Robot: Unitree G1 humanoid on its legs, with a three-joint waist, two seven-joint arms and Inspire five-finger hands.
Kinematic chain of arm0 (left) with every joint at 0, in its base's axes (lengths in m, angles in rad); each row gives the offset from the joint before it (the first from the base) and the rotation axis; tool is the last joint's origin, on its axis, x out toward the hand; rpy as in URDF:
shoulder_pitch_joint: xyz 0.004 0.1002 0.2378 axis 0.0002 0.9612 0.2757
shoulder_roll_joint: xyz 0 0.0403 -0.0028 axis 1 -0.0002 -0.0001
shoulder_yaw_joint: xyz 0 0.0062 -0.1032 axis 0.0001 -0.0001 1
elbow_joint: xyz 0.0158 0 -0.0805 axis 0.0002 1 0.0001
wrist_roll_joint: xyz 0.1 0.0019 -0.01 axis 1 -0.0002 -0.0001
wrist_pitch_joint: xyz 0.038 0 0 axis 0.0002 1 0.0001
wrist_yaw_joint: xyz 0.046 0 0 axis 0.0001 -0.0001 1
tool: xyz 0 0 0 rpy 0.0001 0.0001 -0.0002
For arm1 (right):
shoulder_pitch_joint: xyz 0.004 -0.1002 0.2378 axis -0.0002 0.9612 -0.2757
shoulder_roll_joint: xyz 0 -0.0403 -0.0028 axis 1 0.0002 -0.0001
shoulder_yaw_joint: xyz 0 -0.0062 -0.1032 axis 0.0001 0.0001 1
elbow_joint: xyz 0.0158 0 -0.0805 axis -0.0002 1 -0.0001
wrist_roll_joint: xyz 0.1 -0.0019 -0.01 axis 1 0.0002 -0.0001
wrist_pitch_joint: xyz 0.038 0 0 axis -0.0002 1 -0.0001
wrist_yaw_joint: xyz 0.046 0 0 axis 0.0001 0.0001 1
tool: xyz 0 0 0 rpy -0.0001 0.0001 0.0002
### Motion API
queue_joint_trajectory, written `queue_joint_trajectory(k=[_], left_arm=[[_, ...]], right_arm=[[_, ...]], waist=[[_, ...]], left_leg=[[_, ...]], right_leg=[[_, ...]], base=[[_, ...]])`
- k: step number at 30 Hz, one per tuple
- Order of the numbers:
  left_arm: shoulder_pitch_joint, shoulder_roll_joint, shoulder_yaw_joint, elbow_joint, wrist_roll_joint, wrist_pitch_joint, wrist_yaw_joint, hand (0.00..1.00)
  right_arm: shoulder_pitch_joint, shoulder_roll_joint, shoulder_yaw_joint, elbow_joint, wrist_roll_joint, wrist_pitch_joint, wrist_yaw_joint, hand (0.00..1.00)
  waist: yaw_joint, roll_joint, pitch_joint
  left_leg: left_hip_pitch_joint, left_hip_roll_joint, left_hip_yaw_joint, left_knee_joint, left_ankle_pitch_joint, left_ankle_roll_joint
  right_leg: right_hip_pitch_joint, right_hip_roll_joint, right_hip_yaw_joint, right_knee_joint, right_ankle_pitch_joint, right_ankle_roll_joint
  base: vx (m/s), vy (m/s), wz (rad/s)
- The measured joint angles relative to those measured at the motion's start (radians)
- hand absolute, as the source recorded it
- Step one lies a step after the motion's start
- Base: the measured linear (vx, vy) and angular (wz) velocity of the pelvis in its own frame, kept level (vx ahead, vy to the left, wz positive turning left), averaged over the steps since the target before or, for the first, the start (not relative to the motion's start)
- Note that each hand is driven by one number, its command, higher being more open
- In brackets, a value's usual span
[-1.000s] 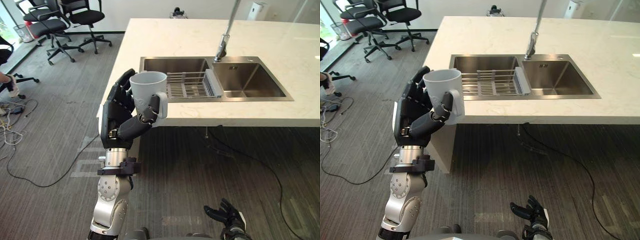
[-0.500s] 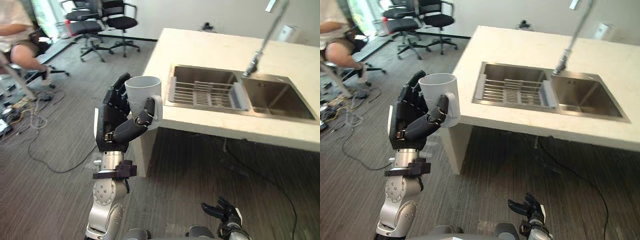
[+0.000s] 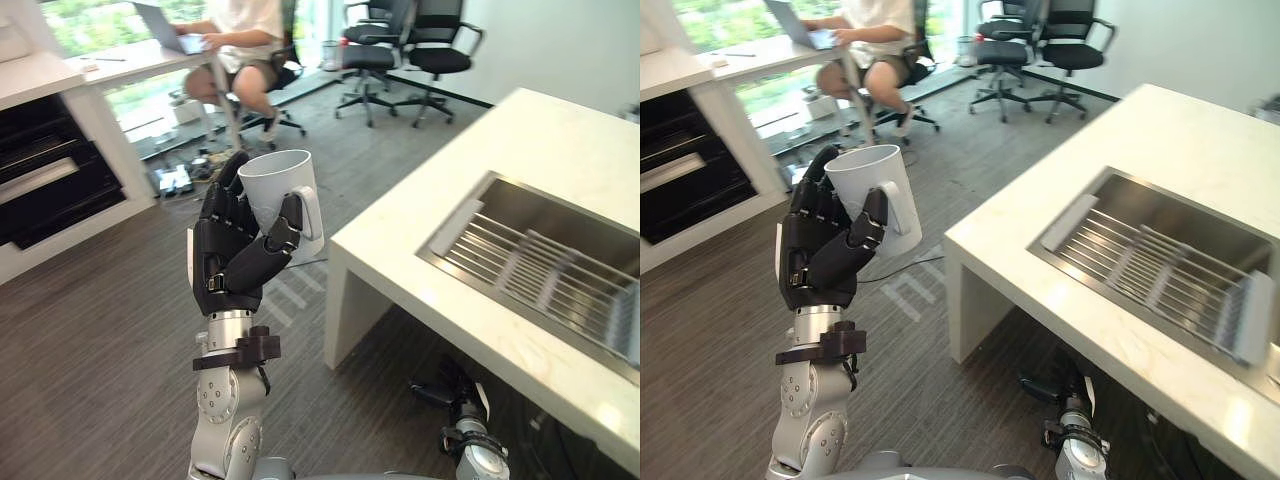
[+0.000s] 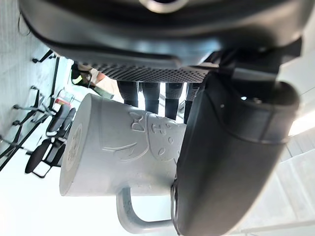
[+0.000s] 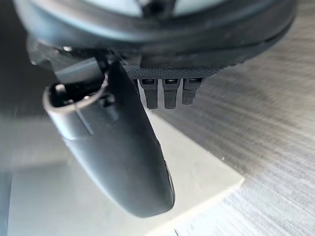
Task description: Walk over to the sink, pick up the cup, carry it to the dishwasher, place the cup inside the dishwasher, then close the dishwasher door
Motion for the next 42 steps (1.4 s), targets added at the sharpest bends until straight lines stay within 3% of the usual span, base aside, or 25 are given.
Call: queue_joint_trajectory(k=[2, 7, 10, 11, 13, 14, 16, 18, 19, 20, 21, 23, 26, 35, 42], left_arm=[[-0.004, 0.024, -0.011, 0.004, 0.000, -0.001, -0.003, 0.30], [-0.006, 0.066, -0.009, 0.079, -0.001, 0.007, -0.020, 0.30], [-0.004, 0.081, -0.037, 0.095, 0.001, 0.043, -0.047, 0.30], [-0.005, 0.095, -0.047, 0.089, 0.001, 0.046, -0.062, 0.30], [-0.005, 0.104, -0.053, 0.081, 0.004, 0.059, -0.075, 0.30], [-0.005, 0.098, -0.053, 0.079, 0.004, 0.058, -0.079, 0.30], [-0.007, 0.088, -0.042, 0.067, 0.004, 0.055, -0.080, 0.30], [-0.005, 0.090, -0.035, 0.055, 0.003, 0.054, -0.080, 0.30], [-0.004, 0.091, -0.031, 0.036, 0.003, 0.054, -0.080, 0.30], [-0.004, 0.091, -0.025, 0.022, 0.003, 0.051, -0.080, 0.30], [-0.002, 0.074, -0.023, 0.020, 0.002, 0.048, -0.080, 0.30], [0.000, 0.046, -0.027, 0.014, 0.000, 0.047, -0.085, 0.30], [0.001, 0.021, -0.023, 0.013, -0.004, 0.043, -0.085, 0.30], [0.004, 0.034, -0.023, 0.083, -0.021, 0.039, -0.085, 0.30], [0.019, 0.075, -0.021, 0.128, -0.020, 0.041, -0.085, 0.30]], right_arm=[[-0.019, -0.004, -0.034, 0.063, 0.000, -0.001, 0.000, 0.90], [-0.074, -0.005, -0.041, 0.174, 0.000, 0.002, 0.007, 0.90], [-0.069, -0.004, -0.040, 0.191, -0.009, 0.017, 0.020, 0.90], [-0.067, -0.004, -0.038, 0.192, -0.010, 0.022, 0.024, 0.90], [-0.063, -0.003, -0.036, 0.192, -0.011, 0.025, 0.023, 0.90], [-0.050, -0.002, -0.024, 0.181, -0.013, 0.025, 0.024, 0.90], [-0.026, 0.005, 0.003, 0.145, -0.030, 0.024, 0.030, 0.90], [-0.021, 0.013, 0.021, 0.136, -0.032, 0.024, 0.034, 0.90], [-0.012, 0.020, 0.039, 0.118, -0.032, 0.024, 0.033, 0.90], [-0.002, 0.030, 0.047, 0.096, -0.032, 0.024, 0.034, 0.90], [0.000, 0.031, 0.058, 0.081, -0.032, 0.024, 0.035, 0.90], [0.005, 0.031, 0.074, 0.047, -0.031, 0.024, 0.033, 0.90], [-0.017, 0.033, 0.083, 0.007, -0.031, 0.024, 0.032, 0.90], [-0.025, 0.036, 0.117, 0.000, -0.105, 0.024, 0.021, 0.90], [-0.025, 0.022, 0.152, 0.068, -0.211, 0.033, 0.021, 0.90]], waist=[[-0.001, -0.004, -0.001], [0.002, -0.018, -0.001], [-0.009, -0.046, 0.016], [-0.017, -0.063, 0.024], [-0.031, -0.061, 0.026], [-0.034, -0.056, 0.023], [-0.033, -0.057, 0.021], [-0.031, -0.068, 0.013], [-0.024, -0.080, 0.007], [-0.008, -0.096, -0.001], [-0.003, -0.074, -0.011], [0.007, -0.049, -0.027], [0.025, -0.051, -0.027], [0.032, -0.061, -0.031], [0.025, -0.070, -0.037]], left_leg=[[0.008, -0.017, 0.093, -0.044, 0.023, 0.009], [0.040, -0.100, 0.051, -0.120, 0.052, 0.026], [0.090, -0.153, 0.004, -0.154, 0.050, 0.043], [0.106, -0.176, -0.028, -0.156, 0.047, 0.055], [0.123, -0.185, -0.086, -0.170, 0.049, 0.069], [0.128, -0.191, -0.135, -0.179, 0.044, 0.084], [0.131, -0.205, -0.208, -0.175, 0.037, 0.085], [0.121, -0.220, -0.266, -0.151, 0.031, 0.064], [0.110, -0.241, -0.300, -0.123, 0.013, 0.059], [0.098, -0.257, -0.317, -0.092, -0.007, 0.050], [0.065, -0.245, -0.349, -0.032, -0.039, 0.024], [0.044, -0.207, -0.341, -0.008, -0.049, 0.006], [0.066, -0.180, -0.341, -0.038, -0.050, 0.005], [0.110, -0.180, -0.319, -0.083, -0.044, 0.013], [0.127, -0.182, -0.327, -0.173, 0.020, 0.010]], right_leg=[[0.024, -0.026, -0.043, -0.032, -0.001, -0.002], [0.043, -0.073, -0.050, -0.013, -0.002, -0.004], [-0.026, -0.129, -0.054, 0.250, 0.007, 0.007], [-0.072, -0.145, -0.029, 0.378, 0.049, -0.012], [-0.141, -0.127, 0.030, 0.515, 0.144, -0.050], [-0.182, -0.096, 0.090, 0.555, 0.069, -0.049], [-0.238, -0.034, 0.216, 0.482, -0.022, -0.031], [-0.242, 0.001, 0.326, 0.328, -0.042, -0.021], [-0.231, -0.019, 0.339, 0.207, -0.018, -0.014], [-0.224, -0.039, 0.328, 0.130, 0.030, -0.010], [-0.198, -0.041, 0.288, 0.096, 0.012, 0.010], [-0.166, -0.026, 0.222, 0.047, 0.023, -0.003], [-0.131, -0.008, 0.198, 0.010, 0.031, -0.015], [-0.076, -0.009, 0.220, -0.072, 0.067, -0.011], [-0.076, -0.010, 0.218, -0.119, 0.099, -0.023]], base=[[0.09, 0.063, 1.20], [0.05, 0.065, 0.44], [0.03, 0.101, 0.53], [0.07, 0.093, 0.88], [0.09, 0.043, 0.96], [0.12, 0.009, 1.16], [0.11, -0.014, 1.13], [0.11, -0.060, 1.10], [0.15, -0.101, 1.13], [0.22, -0.196, 1.04], [0.19, -0.172, 0.85], [0.20, -0.141, 0.85], [0.12, -0.098, 0.26], [0.01, 0.012, -0.07], [-0.06, -0.051, 0.02]])
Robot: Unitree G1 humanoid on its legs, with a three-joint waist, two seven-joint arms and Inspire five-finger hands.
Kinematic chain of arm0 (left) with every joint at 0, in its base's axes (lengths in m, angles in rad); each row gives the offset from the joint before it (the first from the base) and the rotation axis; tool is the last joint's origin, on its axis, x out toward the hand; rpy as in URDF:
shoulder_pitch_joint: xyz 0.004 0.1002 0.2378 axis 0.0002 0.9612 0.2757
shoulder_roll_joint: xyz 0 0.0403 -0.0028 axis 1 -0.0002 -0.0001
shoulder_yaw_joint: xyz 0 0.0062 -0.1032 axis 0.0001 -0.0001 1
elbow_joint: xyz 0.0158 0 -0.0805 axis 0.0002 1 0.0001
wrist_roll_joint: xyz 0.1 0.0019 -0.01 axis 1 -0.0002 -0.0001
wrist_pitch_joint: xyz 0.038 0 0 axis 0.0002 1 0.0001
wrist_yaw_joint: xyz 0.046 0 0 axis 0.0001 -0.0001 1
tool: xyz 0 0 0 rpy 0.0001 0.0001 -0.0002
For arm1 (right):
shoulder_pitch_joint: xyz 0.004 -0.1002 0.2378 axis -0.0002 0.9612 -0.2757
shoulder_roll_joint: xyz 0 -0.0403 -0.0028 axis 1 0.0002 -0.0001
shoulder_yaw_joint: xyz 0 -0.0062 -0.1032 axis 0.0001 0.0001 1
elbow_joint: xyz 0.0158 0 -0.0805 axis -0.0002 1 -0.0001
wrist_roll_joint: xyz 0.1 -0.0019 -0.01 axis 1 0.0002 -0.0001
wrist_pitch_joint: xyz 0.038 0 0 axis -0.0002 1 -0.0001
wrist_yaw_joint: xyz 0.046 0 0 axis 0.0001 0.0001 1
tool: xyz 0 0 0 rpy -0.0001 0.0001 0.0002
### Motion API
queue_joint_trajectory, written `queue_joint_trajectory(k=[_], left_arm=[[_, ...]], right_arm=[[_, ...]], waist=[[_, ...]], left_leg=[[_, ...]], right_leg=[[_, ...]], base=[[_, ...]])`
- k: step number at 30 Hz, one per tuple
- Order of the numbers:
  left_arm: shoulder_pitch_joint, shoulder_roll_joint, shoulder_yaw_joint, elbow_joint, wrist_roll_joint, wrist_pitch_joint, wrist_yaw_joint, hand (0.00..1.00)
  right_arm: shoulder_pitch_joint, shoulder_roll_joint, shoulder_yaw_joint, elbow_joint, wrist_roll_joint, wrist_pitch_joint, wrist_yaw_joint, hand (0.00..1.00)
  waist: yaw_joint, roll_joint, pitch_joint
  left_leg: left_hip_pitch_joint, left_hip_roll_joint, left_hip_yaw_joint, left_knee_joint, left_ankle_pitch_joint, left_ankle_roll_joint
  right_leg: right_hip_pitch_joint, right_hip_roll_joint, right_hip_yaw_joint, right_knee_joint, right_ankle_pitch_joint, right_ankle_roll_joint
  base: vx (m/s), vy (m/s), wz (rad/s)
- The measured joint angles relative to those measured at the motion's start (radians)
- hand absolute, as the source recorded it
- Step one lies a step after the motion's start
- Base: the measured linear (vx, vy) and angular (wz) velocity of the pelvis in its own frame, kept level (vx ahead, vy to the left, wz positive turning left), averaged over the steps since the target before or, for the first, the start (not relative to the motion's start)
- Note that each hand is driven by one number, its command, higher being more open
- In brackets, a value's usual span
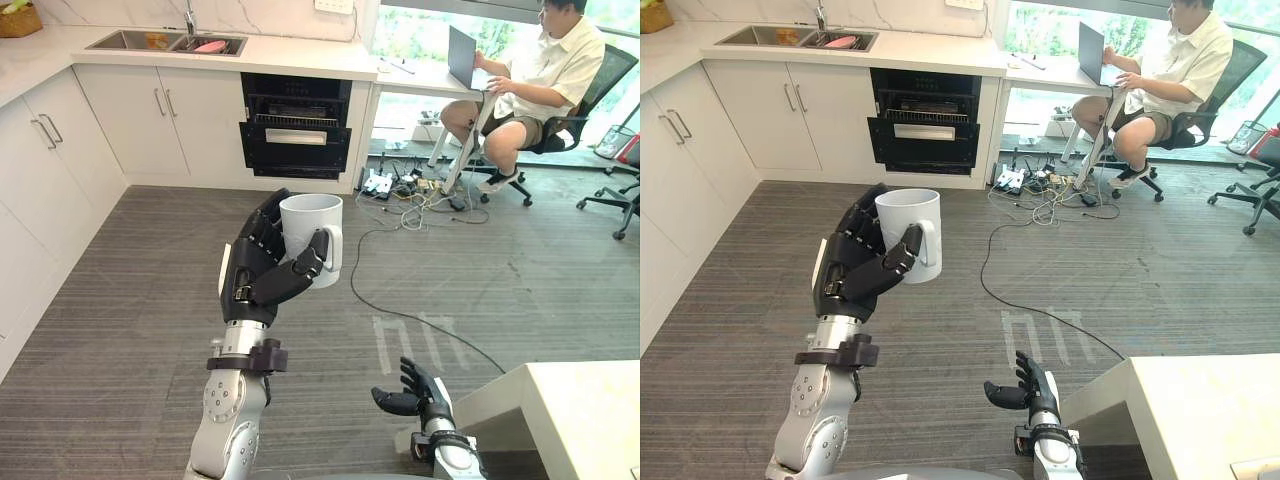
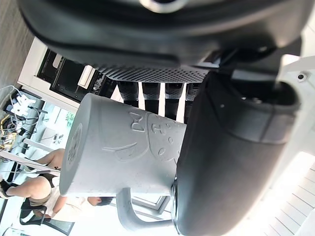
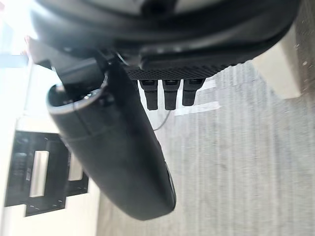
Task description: Walk over to the sink, pick up the cup, carry it to the dishwasher, place the cup inside the dishwasher, then close the dishwasher door
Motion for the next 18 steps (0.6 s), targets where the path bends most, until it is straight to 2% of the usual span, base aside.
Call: queue_joint_trajectory(k=[3, 4, 7, 10, 13, 18], left_arm=[[0.005, 0.013, 0.017, 0.000, 0.001, 0.000, -0.002, 0.30], [0.007, 0.050, 0.097, 0.000, 0.001, 0.000, -0.002, 0.30], [0.007, 0.050, 0.097, 0.000, 0.001, 0.000, -0.002, 0.30], [0.020, 0.020, 0.105, 0.009, 0.001, 0.000, -0.001, 0.30], [0.018, 0.019, 0.057, 0.051, 0.001, 0.001, -0.001, 0.30], [-0.001, 0.017, -0.030, 0.159, 0.000, 0.029, -0.003, 0.30]], right_arm=[[-0.001, -0.044, -0.004, 0.002, -0.022, 0.006, -0.001, 0.90], [-0.046, -0.091, -0.081, 0.038, -0.025, 0.008, -0.021, 0.90], [-0.046, -0.092, -0.081, 0.038, -0.025, 0.008, -0.021, 0.90], [-0.041, -0.092, -0.081, 0.037, -0.023, 0.006, -0.020, 0.90], [-0.002, -0.081, -0.081, 0.034, -0.004, 0.008, -0.021, 0.90], [0.018, -0.050, -0.081, 0.030, 0.110, 0.010, -0.015, 0.90]], waist=[[-0.005, 0.000, 0.000], [-0.051, -0.004, 0.026], [-0.051, -0.004, 0.026], [-0.054, 0.008, 0.027], [-0.079, 0.015, 0.021], [-0.099, 0.018, 0.018]], left_leg=[[0.012, 0.003, -0.007, -0.041, 0.030, -0.005], [0.024, -0.012, -0.029, -0.110, 0.092, 0.001], [0.024, -0.012, -0.029, -0.110, 0.092, 0.001], [0.043, -0.002, 0.010, -0.121, 0.086, 0.000], [0.042, 0.004, 0.014, -0.134, 0.084, -0.002], [0.046, 0.006, -0.004, -0.169, 0.105, -0.015]], right_leg=[[0.000, 0.003, -0.006, -0.007, 0.011, -0.008], [0.002, -0.007, -0.024, -0.043, 0.045, -0.005], [0.002, -0.007, -0.024, -0.043, 0.045, -0.005], [0.000, 0.001, 0.010, -0.050, 0.046, -0.004], [0.002, -0.003, 0.002, -0.060, 0.047, -0.003], [0.003, -0.005, -0.021, -0.066, 0.044, -0.009]], base=[[-0.07, -0.074, 0.06], [0.00, 0.000, 0.00], [0.00, 0.000, -0.03], [-0.01, -0.003, -0.31], [0.01, -0.007, -0.04], [0.05, -0.034, 0.12]])
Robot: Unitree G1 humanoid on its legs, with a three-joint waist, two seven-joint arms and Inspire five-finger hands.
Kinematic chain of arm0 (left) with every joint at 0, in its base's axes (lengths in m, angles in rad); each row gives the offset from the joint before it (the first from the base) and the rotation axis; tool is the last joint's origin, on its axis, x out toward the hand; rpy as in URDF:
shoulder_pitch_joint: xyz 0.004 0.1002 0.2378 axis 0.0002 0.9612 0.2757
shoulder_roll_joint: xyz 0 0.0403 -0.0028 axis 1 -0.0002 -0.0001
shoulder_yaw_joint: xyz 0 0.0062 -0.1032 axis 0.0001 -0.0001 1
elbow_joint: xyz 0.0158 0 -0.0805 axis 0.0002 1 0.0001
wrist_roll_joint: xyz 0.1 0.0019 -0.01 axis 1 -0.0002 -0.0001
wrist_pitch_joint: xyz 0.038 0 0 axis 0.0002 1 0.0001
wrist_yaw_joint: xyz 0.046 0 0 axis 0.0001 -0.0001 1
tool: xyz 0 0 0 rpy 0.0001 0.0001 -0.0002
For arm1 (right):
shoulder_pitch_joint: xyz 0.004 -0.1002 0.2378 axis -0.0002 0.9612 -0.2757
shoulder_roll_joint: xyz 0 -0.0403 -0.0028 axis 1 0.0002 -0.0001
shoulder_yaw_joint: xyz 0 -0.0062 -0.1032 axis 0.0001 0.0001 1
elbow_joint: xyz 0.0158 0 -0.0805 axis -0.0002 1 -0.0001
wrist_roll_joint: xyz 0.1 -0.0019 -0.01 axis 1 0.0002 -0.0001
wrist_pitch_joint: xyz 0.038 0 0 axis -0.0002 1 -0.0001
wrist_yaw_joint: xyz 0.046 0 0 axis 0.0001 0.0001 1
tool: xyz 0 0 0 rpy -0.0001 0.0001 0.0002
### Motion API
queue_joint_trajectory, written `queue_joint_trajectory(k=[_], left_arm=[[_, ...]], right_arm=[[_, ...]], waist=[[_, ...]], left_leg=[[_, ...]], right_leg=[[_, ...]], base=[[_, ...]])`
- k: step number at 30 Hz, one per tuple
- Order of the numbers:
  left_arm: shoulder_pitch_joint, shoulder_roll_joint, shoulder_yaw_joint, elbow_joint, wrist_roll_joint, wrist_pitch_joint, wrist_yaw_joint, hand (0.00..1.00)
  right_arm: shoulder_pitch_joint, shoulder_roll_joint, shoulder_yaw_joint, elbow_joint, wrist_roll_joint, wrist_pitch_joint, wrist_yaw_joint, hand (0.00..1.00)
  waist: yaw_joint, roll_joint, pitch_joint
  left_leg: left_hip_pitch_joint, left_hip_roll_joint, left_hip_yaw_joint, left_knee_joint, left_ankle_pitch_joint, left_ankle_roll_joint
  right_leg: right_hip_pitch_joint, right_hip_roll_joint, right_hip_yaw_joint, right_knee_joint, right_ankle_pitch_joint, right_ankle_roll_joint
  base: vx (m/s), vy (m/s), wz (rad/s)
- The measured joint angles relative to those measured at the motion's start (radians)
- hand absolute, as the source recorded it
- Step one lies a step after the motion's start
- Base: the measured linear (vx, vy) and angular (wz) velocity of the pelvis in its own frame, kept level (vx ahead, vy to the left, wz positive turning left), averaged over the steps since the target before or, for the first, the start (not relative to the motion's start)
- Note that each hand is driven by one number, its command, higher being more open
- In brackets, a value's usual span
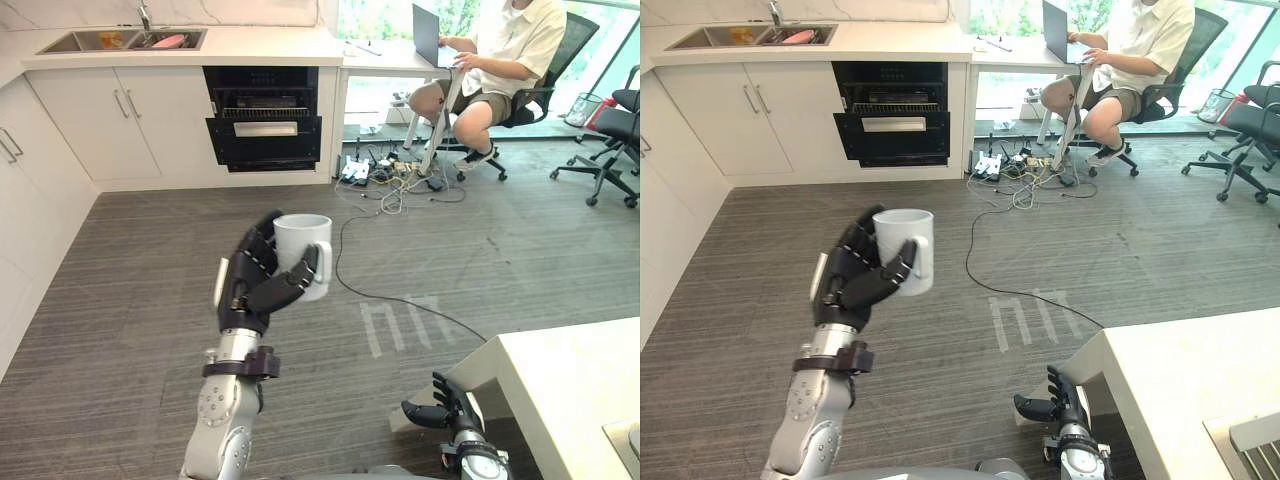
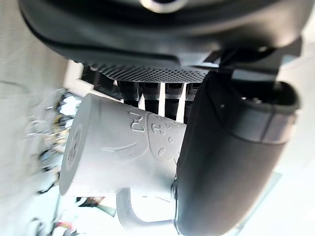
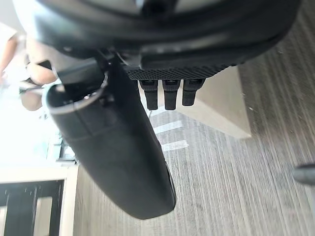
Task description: Walk over to the sink, pick up the cup, carry it to the dishwasher, place the cup inside the dishwasher, then close the dishwasher door
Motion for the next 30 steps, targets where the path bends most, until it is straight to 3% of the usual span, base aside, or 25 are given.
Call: queue_joint_trajectory(k=[3, 5, 8, 10, 11, 12, 13, 17, 19, 20, 21, 23, 26, 28, 29, 30], left_arm=[[-0.001, 0.001, -0.012, 0.037, -0.001, 0.019, 0.000, 0.30], [-0.002, -0.003, -0.012, 0.036, -0.002, 0.026, -0.001, 0.30], [-0.002, -0.006, 0.030, 0.034, -0.020, 0.026, 0.006, 0.30], [-0.002, -0.021, 0.074, 0.031, -0.021, 0.025, 0.008, 0.30], [-0.002, -0.033, 0.100, 0.029, -0.022, 0.022, 0.016, 0.30], [-0.002, -0.035, 0.104, 0.029, -0.023, 0.021, 0.018, 0.30], [-0.003, -0.039, 0.111, 0.023, -0.026, 0.014, 0.020, 0.30], [0.028, -0.033, 0.117, -0.029, -0.040, 0.013, 0.012, 0.30], [0.034, -0.034, 0.117, -0.057, -0.040, 0.013, 0.007, 0.30], [0.034, -0.032, 0.117, -0.065, -0.040, 0.013, 0.006, 0.30], [0.035, -0.020, 0.117, -0.085, -0.038, 0.013, 0.005, 0.30], [0.036, -0.018, 0.117, -0.102, -0.038, 0.010, 0.003, 0.30], [0.034, -0.009, 0.134, -0.125, -0.038, -0.001, 0.003, 0.30], [0.031, 0.005, 0.141, -0.124, -0.038, -0.005, 0.005, 0.30], [0.029, 0.005, 0.142, -0.123, -0.038, -0.005, 0.006, 0.30], [0.025, 0.002, 0.146, -0.122, -0.038, -0.005, 0.007, 0.30]], right_arm=[[-0.023, 0.017, 0.002, -0.006, 0.082, 0.000, 0.012, 0.90], [-0.037, 0.015, 0.001, -0.007, 0.103, -0.003, 0.012, 0.90], [-0.081, 0.012, -0.001, -0.007, 0.104, -0.019, 0.009, 0.90], [-0.122, 0.005, -0.006, -0.010, 0.106, -0.026, 0.002, 0.90], [-0.142, -0.011, -0.008, -0.022, 0.110, -0.034, -0.007, 0.90], [-0.146, -0.015, -0.009, -0.024, 0.110, -0.035, -0.008, 0.90], [-0.162, -0.028, -0.017, -0.042, 0.110, -0.038, -0.016, 0.90], [-0.169, -0.021, -0.052, -0.081, 0.089, -0.037, -0.025, 0.90], [-0.169, -0.018, -0.055, -0.102, 0.058, -0.028, -0.032, 0.90], [-0.169, -0.018, -0.055, -0.117, 0.047, -0.023, -0.033, 0.90], [-0.168, -0.014, -0.054, -0.141, 0.011, -0.019, -0.036, 0.90], [-0.166, -0.015, -0.055, -0.180, -0.019, -0.017, -0.040, 0.90], [-0.170, -0.019, -0.072, -0.259, -0.047, -0.026, -0.044, 0.90], [-0.170, -0.034, -0.080, -0.265, -0.055, -0.025, -0.056, 0.90], [-0.167, -0.038, -0.081, -0.265, -0.055, -0.025, -0.059, 0.90], [-0.156, -0.042, -0.091, -0.266, -0.056, -0.024, -0.061, 0.90]], waist=[[0.003, 0.002, 0.001], [0.008, 0.007, 0.000], [0.052, 0.021, 0.010], [0.053, 0.029, 0.031], [0.055, 0.044, 0.037], [0.056, 0.050, 0.038], [0.065, 0.076, 0.055], [0.076, 0.059, 0.068], [0.073, 0.052, 0.073], [0.067, 0.050, 0.076], [0.046, 0.048, 0.085], [0.045, 0.045, 0.084], [0.034, 0.044, 0.082], [0.017, 0.044, 0.081], [0.010, 0.044, 0.081], [-0.007, 0.044, 0.078]], left_leg=[[-0.033, -0.023, -0.020, 0.008, 0.028, -0.033], [-0.071, -0.032, -0.084, 0.036, 0.034, -0.033], [-0.124, -0.033, -0.106, 0.058, 0.047, -0.031], [-0.168, 0.017, 0.030, 0.110, -0.004, -0.029], [-0.219, 0.089, 0.198, 0.202, -0.043, -0.023], [-0.223, 0.100, 0.220, 0.211, -0.045, -0.020], [-0.224, 0.123, 0.264, 0.236, -0.021, -0.009], [-0.261, 0.038, 0.253, 0.346, -0.116, 0.043], [-0.253, 0.007, 0.252, 0.407, -0.178, 0.074], [-0.249, -0.003, 0.246, 0.414, -0.194, 0.092], [-0.221, -0.018, 0.215, 0.412, -0.213, 0.108], [-0.191, -0.021, 0.197, 0.387, -0.224, 0.110], [-0.124, -0.035, 0.154, 0.291, -0.218, 0.097], [-0.057, -0.037, 0.110, 0.239, -0.222, 0.085], [-0.039, -0.037, 0.097, 0.234, -0.229, 0.075], [-0.012, -0.035, 0.064, 0.233, -0.243, 0.050]], right_leg=[[0.007, -0.013, -0.055, 0.001, -0.010, -0.001], [0.020, -0.030, -0.145, 0.000, -0.025, -0.006], [0.038, -0.044, -0.275, 0.000, -0.035, -0.018], [0.060, -0.059, -0.357, -0.007, -0.035, -0.018], [0.063, -0.066, -0.407, -0.003, -0.040, -0.010], [0.063, -0.066, -0.412, 0.000, -0.041, -0.009], [0.055, -0.084, -0.427, 0.062, -0.080, 0.013], [0.021, -0.195, -0.426, 0.203, -0.180, 0.079], [-0.013, -0.245, -0.377, 0.368, -0.198, 0.076], [-0.049, -0.258, -0.340, 0.453, -0.184, 0.051], [-0.124, -0.245, -0.244, 0.599, -0.172, 0.008], [-0.177, -0.200, -0.200, 0.616, -0.190, 0.018], [-0.281, -0.120, -0.198, 0.457, -0.186, 0.024], [-0.338, -0.051, -0.172, 0.262, -0.101, 0.016], [-0.346, -0.038, -0.157, 0.244, -0.058, 0.009], [-0.346, -0.015, -0.136, 0.221, 0.031, -0.009]], base=[[0.00, -0.049, 0.65], [-0.02, -0.044, 1.42], [-0.06, -0.018, 1.27], [-0.14, -0.006, 1.29], [-0.10, 0.040, 0.88], [-0.05, 0.118, 0.89], [-0.06, 0.236, 0.38], [0.02, 0.250, 0.32], [0.18, 0.259, 0.16], [0.20, 0.212, 0.46], [0.24, 0.174, 0.53], [0.28, 0.115, 0.39], [0.36, 0.040, 0.38], [0.46, -0.022, 0.58], [0.55, -0.068, 0.83], [0.61, -0.095, 0.79]])
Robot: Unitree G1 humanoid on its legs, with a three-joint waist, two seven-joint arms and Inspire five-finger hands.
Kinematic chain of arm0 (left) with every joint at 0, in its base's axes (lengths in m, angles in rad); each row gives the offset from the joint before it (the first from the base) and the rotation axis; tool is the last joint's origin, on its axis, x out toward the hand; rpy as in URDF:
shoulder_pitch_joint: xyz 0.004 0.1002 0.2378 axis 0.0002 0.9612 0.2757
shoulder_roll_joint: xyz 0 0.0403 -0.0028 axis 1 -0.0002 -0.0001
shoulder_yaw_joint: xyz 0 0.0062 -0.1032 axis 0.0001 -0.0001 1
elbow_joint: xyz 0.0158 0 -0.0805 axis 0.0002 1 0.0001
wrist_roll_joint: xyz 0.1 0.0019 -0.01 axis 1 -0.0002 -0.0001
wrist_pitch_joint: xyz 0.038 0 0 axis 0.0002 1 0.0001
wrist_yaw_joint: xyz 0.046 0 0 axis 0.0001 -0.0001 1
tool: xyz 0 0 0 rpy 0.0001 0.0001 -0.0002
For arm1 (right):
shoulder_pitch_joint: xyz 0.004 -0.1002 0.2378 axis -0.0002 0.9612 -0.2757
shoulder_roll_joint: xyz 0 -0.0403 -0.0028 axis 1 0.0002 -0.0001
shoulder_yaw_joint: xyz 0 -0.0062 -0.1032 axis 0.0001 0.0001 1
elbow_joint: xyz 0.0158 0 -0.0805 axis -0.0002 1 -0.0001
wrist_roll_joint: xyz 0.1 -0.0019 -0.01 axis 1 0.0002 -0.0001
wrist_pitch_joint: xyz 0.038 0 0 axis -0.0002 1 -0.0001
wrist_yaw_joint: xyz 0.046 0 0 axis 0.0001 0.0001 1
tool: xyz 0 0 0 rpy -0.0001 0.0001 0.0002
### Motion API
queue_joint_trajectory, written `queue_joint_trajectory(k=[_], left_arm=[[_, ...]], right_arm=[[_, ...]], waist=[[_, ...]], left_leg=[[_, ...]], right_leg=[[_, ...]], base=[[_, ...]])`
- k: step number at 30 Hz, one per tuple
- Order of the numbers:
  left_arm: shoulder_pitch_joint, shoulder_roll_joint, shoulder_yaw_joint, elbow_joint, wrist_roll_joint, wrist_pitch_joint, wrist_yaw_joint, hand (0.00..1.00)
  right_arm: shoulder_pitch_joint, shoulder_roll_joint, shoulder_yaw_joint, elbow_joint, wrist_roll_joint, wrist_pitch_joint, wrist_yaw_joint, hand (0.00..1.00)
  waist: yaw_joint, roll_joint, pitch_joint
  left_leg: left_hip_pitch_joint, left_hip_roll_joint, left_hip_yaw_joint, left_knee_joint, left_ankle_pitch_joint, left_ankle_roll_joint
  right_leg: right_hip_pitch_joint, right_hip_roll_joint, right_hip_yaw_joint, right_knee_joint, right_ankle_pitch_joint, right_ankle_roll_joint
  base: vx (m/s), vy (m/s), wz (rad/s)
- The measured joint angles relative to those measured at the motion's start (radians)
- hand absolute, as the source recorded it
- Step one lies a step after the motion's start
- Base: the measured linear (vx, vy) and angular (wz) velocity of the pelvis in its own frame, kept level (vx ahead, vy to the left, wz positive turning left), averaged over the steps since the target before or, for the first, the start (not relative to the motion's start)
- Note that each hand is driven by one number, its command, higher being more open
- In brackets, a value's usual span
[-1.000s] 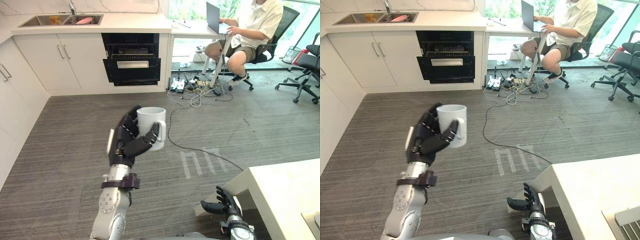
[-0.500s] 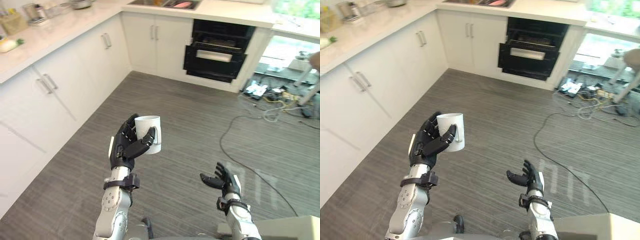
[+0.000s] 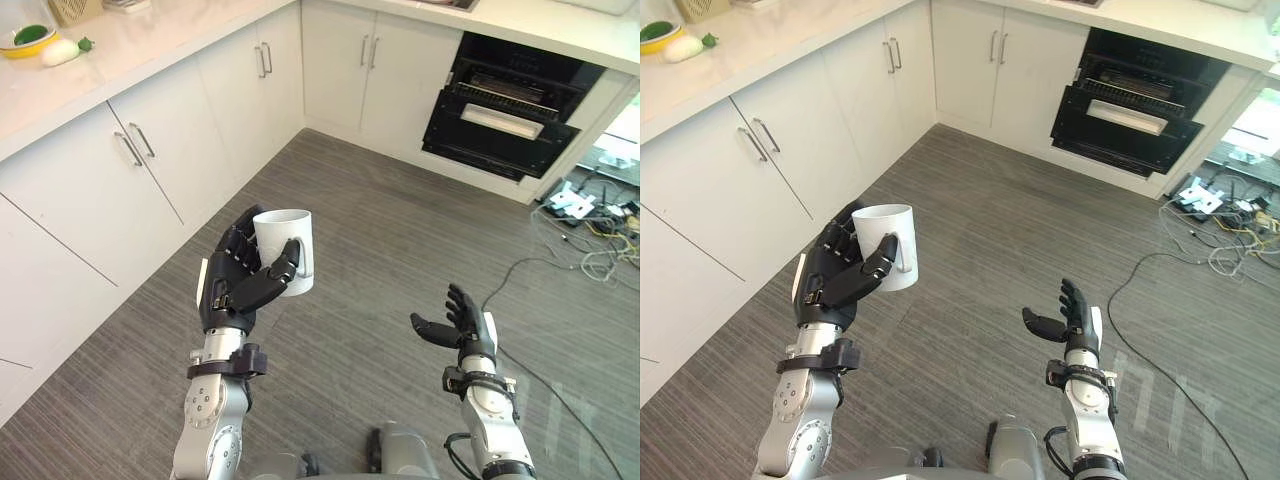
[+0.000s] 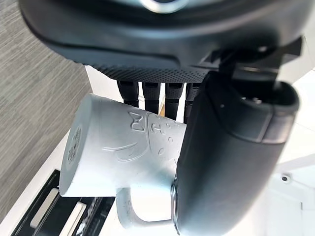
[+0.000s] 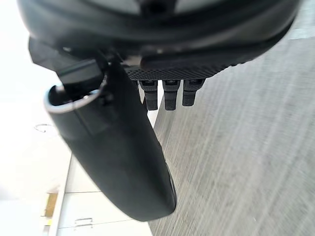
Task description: Walk over to the sink, pick up the cup, carry it to the dishwasher, place the cup inside the dishwasher, then close the dishwasher door
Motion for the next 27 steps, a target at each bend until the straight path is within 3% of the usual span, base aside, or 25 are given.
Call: queue_joint_trajectory(k=[1, 3, 4, 5, 7, 8, 11, 12, 13, 14, 15, 16, 17, 18, 20, 21, 22, 23, 24, 25, 27], left_arm=[[0.000, -0.013, -0.002, 0.006, 0.000, 0.001, 0.000, 0.30], [-0.002, -0.037, -0.001, 0.006, 0.000, 0.000, 0.001, 0.30], [-0.001, -0.047, -0.003, 0.006, -0.001, 0.001, 0.001, 0.30], [0.005, -0.054, -0.011, -0.003, -0.002, 0.001, -0.003, 0.30], [0.016, -0.054, -0.015, -0.032, -0.002, 0.000, -0.004, 0.30], [0.021, -0.055, -0.020, -0.065, -0.003, -0.001, -0.005, 0.30], [0.019, -0.055, -0.017, -0.090, -0.004, -0.008, -0.014, 0.30], [0.018, -0.055, -0.009, -0.090, -0.004, -0.009, -0.023, 0.30], [0.019, -0.055, -0.008, -0.089, -0.004, -0.009, -0.026, 0.30], [0.019, -0.056, -0.008, -0.089, -0.003, -0.009, -0.026, 0.30], [0.018, -0.055, -0.004, -0.089, -0.003, -0.009, -0.025, 0.30], [0.018, -0.058, -0.005, -0.087, -0.003, -0.008, -0.023, 0.30], [0.018, -0.058, -0.004, -0.086, -0.003, -0.008, -0.022, 0.30], [0.017, -0.051, -0.007, -0.086, -0.003, -0.006, -0.022, 0.30], [0.016, -0.025, -0.024, -0.086, -0.002, -0.005, -0.020, 0.30], [0.012, 0.001, -0.039, -0.086, -0.002, -0.001, -0.014, 0.30], [0.010, 0.020, -0.052, -0.084, -0.002, 0.010, -0.007, 0.30], [0.012, 0.016, -0.063, -0.083, -0.002, 0.016, -0.001, 0.30], [0.012, 0.012, -0.068, -0.084, -0.002, 0.015, -0.001, 0.30], [0.004, 0.008, -0.083, -0.093, -0.001, 0.012, -0.001, 0.30], [-0.012, 0.012, -0.103, -0.107, -0.001, -0.004, -0.006, 0.30]], right_arm=[[0.005, -0.012, -0.010, 0.004, 0.000, 0.009, -0.001, 0.90], [0.011, -0.015, -0.006, -0.003, 0.000, 0.012, -0.001, 0.90], [0.036, -0.014, -0.003, -0.026, -0.001, 0.017, -0.001, 0.90], [0.066, -0.013, 0.007, -0.075, 0.000, 0.018, -0.010, 0.90], [0.078, -0.009, 0.017, -0.128, 0.000, 0.018, -0.030, 0.90], [0.080, 0.002, 0.016, -0.176, 0.000, 0.010, -0.043, 0.90], [0.065, 0.003, 0.015, -0.202, 0.001, -0.001, -0.049, 0.90], [0.044, -0.001, 0.011, -0.188, 0.000, -0.003, -0.049, 0.90], [0.016, -0.012, 0.001, -0.144, 0.001, -0.006, -0.048, 0.90], [0.002, -0.018, -0.003, -0.113, 0.000, -0.006, -0.047, 0.90], [-0.016, -0.019, -0.008, -0.051, 0.001, -0.002, -0.045, 0.90], [-0.019, -0.018, -0.006, -0.011, 0.000, 0.009, -0.042, 0.90], [-0.016, -0.015, -0.006, -0.003, 0.000, 0.018, -0.039, 0.90], [0.001, -0.007, -0.004, -0.003, 0.000, 0.028, -0.036, 0.90], [0.014, 0.013, -0.004, -0.007, -0.003, 0.033, -0.035, 0.90], [0.012, 0.035, -0.004, -0.019, -0.011, 0.034, -0.035, 0.90], [0.014, 0.062, -0.002, -0.031, -0.011, 0.034, -0.032, 0.90], [0.018, 0.080, 0.010, -0.042, -0.012, 0.035, -0.031, 0.90], [0.022, 0.087, 0.020, -0.052, -0.012, 0.035, -0.032, 0.90], [0.037, 0.104, 0.034, -0.090, -0.018, 0.034, -0.032, 0.90], [0.053, 0.120, 0.055, -0.141, -0.026, 0.019, -0.032, 0.90]], waist=[[0.002, 0.028, -0.006], [0.005, 0.051, -0.004], [0.004, 0.053, -0.003], [0.012, 0.050, 0.002], [0.038, 0.051, 0.004], [0.065, 0.051, 0.005], [0.089, 0.039, 0.012], [0.089, 0.033, 0.016], [0.087, 0.034, 0.015], [0.090, 0.039, 0.014], [0.105, 0.036, 0.014], [0.107, 0.032, 0.014], [0.106, 0.031, 0.014], [0.106, 0.025, 0.015], [0.109, 0.014, 0.011], [0.106, 0.002, 0.015], [0.101, -0.008, 0.021], [0.094, -0.009, 0.022], [0.087, -0.006, 0.021], [0.078, -0.004, 0.018], [0.073, -0.006, 0.009]], left_leg=[[0.015, 0.032, -0.026, 0.023, -0.017, -0.031], [-0.007, 0.075, -0.038, 0.140, -0.003, -0.070], [-0.060, 0.091, -0.032, 0.327, 0.063, -0.101], [-0.156, 0.122, -0.008, 0.577, 0.207, -0.088], [-0.246, 0.189, 0.053, 0.783, 0.186, -0.073], [-0.331, 0.230, 0.081, 0.847, 0.127, -0.066], [-0.434, 0.225, 0.101, 0.669, 0.050, -0.074], [-0.470, 0.177, 0.086, 0.503, 0.052, -0.083], [-0.493, 0.133, 0.051, 0.300, 0.091, -0.101], [-0.490, 0.122, 0.025, 0.192, 0.123, -0.109], [-0.479, 0.108, 0.021, 0.122, 0.246, -0.111], [-0.481, 0.088, 0.035, 0.174, 0.280, -0.061], [-0.489, 0.086, 0.049, 0.214, 0.255, -0.028], [-0.496, 0.080, 0.072, 0.286, 0.190, 0.005], [-0.470, 0.076, 0.112, 0.335, 0.108, 0.037], [-0.420, 0.067, 0.135, 0.321, 0.072, 0.053], [-0.339, 0.061, 0.153, 0.281, 0.049, 0.058], [-0.243, 0.064, 0.167, 0.229, 0.031, 0.058], [-0.196, 0.069, 0.170, 0.200, 0.024, 0.056], [-0.115, 0.085, 0.181, 0.149, 0.000, 0.063], [-0.038, 0.105, 0.206, 0.095, -0.029, 0.046]], right_leg=[[0.028, 0.017, -0.026, 0.012, 0.001, 0.006], [0.080, 0.046, -0.063, 0.010, -0.003, 0.002], [0.141, 0.060, -0.085, 0.002, -0.011, -0.012], [0.230, 0.070, -0.084, -0.042, -0.023, -0.030], [0.339, 0.098, -0.060, -0.118, -0.025, -0.032], [0.431, 0.107, -0.041, -0.193, -0.036, -0.049], [0.531, 0.084, -0.020, -0.275, -0.065, -0.052], [0.567, 0.050, -0.008, -0.291, -0.108, -0.036], [0.593, 0.021, -0.002, -0.304, -0.148, -0.016], [0.602, 0.011, 0.003, -0.310, -0.168, -0.012], [0.636, -0.010, 0.029, -0.322, -0.214, -0.012], [0.650, -0.034, 0.068, -0.306, -0.227, -0.012], [0.649, -0.044, 0.086, -0.284, -0.226, -0.011], [0.635, -0.064, 0.119, -0.222, -0.225, -0.008], [0.569, -0.087, 0.165, -0.044, -0.204, 0.039], [0.492, -0.098, 0.194, 0.143, -0.146, 0.130], [0.415, -0.101, 0.204, 0.347, -0.133, 0.156], [0.347, -0.087, 0.173, 0.505, -0.152, 0.122], [0.314, -0.076, 0.149, 0.553, -0.166, 0.099], [0.239, -0.048, 0.092, 0.593, -0.193, 0.054], [0.099, -0.017, 0.000, 0.538, -0.221, 0.021]], base=[[0.63, -0.092, 0.64], [0.64, -0.127, 0.32], [0.72, -0.188, 0.48], [0.56, -0.155, 0.32], [0.52, -0.094, -0.18], [0.51, -0.043, -0.35], [0.46, 0.071, -0.19], [0.55, 0.234, -0.04], [0.56, 0.269, -0.11], [0.49, 0.290, -0.38], [0.51, 0.301, -0.51], [0.52, 0.312, -0.48], [0.56, 0.324, -0.32], [0.59, 0.333, -0.35], [0.59, 0.311, -0.43], [0.56, 0.267, -0.49], [0.65, 0.284, -0.60], [0.52, 0.204, -0.49], [0.46, 0.167, -0.44], [0.34, 0.109, -0.36], [0.40, 0.067, -0.41]])
